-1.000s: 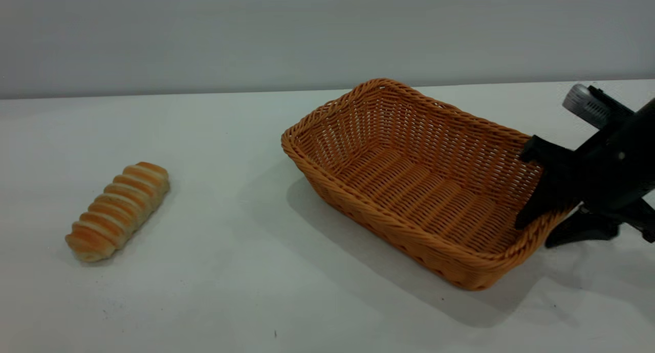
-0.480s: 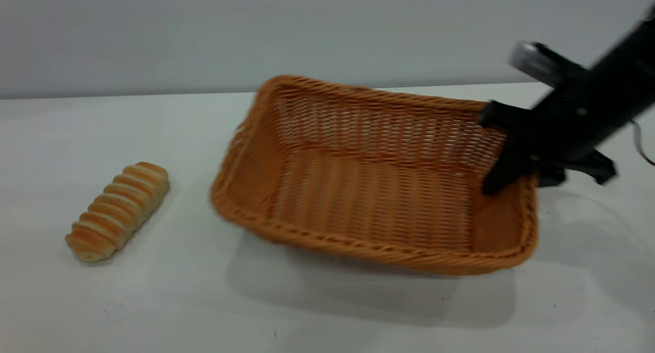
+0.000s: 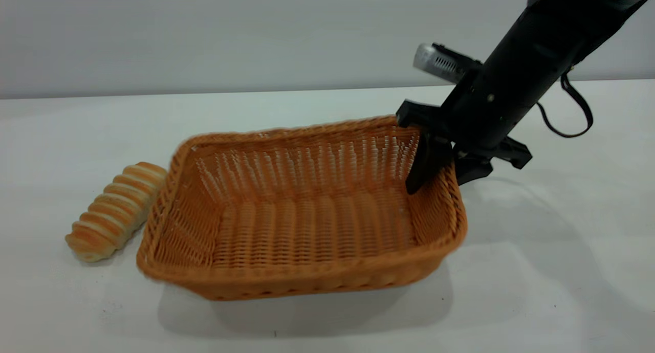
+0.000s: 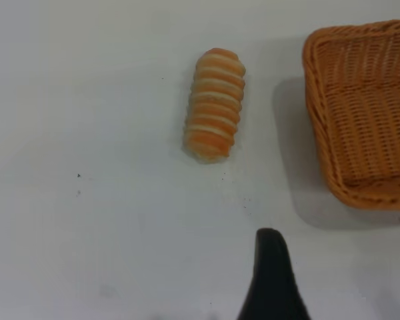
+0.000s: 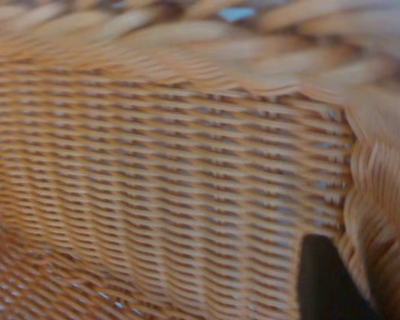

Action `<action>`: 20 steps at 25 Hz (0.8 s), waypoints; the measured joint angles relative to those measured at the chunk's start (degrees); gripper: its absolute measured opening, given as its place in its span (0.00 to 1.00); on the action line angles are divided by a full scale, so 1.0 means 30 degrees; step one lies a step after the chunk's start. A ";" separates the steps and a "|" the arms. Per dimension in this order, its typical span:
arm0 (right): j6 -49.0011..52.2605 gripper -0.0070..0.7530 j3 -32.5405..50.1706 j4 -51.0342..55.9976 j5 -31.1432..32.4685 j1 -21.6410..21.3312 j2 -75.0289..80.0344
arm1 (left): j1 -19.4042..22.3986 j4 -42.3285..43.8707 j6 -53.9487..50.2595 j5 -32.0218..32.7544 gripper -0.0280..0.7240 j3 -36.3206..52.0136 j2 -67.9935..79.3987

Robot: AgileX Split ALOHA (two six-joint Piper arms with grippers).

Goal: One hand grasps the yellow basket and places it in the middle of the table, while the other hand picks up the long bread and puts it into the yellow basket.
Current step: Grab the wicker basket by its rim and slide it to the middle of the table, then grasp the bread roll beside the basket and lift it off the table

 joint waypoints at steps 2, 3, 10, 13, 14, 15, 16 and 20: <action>0.0034 0.54 0.0000 -0.0022 0.0683 -0.0472 -0.0277 | 0.0000 0.0000 0.0000 0.0015 0.80 0.0000 0.0000; 0.0034 0.60 0.0000 -0.0022 0.1146 -0.0836 -0.0472 | 0.0000 0.0000 0.0000 0.0038 0.80 0.0000 0.0000; -0.0929 0.71 0.0000 -0.1031 0.4535 -0.3895 -0.3086 | 0.0000 0.0055 -0.0739 0.0460 0.80 0.0000 0.0147; -0.0857 0.69 0.0000 -0.3461 0.5336 -0.4629 -0.4200 | 0.0000 0.0351 -0.1197 0.0723 0.80 0.0000 0.1310; -0.0565 0.68 0.0000 -0.4568 0.5527 -0.4692 -0.4580 | 0.0000 0.0412 -0.1252 0.0700 0.80 0.0000 0.2019; -0.0171 0.68 0.0056 -0.5639 0.5740 -0.4674 -0.4982 | 0.0000 0.0414 -0.1284 0.0605 0.80 0.0000 0.2850; 0.0161 0.67 0.0233 -0.6658 0.5820 -0.4578 -0.5442 | 0.0000 0.0414 -0.1389 0.0450 0.80 0.0000 0.3629; 0.1530 0.67 0.1912 -0.9442 0.5488 -0.3733 -0.7728 | 0.0000 0.0414 -0.1578 -0.1061 0.80 0.0000 0.7983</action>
